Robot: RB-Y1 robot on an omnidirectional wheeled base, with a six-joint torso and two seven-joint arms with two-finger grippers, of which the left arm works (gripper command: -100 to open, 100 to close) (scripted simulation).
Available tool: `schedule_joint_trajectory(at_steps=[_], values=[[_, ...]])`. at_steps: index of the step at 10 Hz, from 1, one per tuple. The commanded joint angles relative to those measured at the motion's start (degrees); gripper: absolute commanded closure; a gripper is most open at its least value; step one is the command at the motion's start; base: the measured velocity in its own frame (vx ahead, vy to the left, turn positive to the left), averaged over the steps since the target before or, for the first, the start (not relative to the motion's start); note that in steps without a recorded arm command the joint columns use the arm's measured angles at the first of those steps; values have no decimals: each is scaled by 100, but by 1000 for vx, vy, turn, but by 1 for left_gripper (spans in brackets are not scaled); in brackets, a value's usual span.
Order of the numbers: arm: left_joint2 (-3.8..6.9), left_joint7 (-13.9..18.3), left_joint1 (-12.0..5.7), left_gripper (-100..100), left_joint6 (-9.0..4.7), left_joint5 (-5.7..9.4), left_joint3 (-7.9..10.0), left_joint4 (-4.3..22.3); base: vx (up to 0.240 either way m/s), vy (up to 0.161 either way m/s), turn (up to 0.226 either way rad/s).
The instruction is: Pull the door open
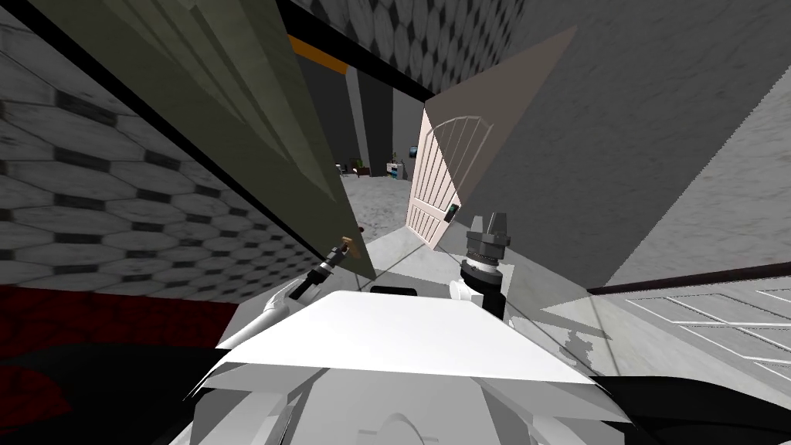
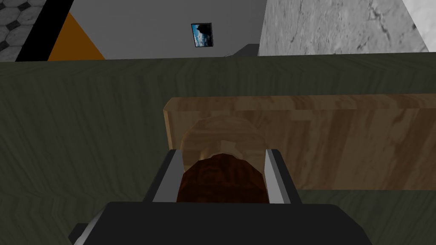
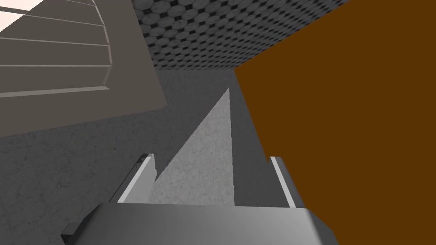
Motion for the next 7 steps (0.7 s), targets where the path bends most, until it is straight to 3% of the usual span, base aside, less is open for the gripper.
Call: schedule_joint_trajectory(at_steps=[1, 7], values=[[46, 30, 21, 100, -80, -8, -28, 36, -155, 83, -93], [278, 194, 51, 100, -457, -21, -126, 192, -190, 115, -125]])
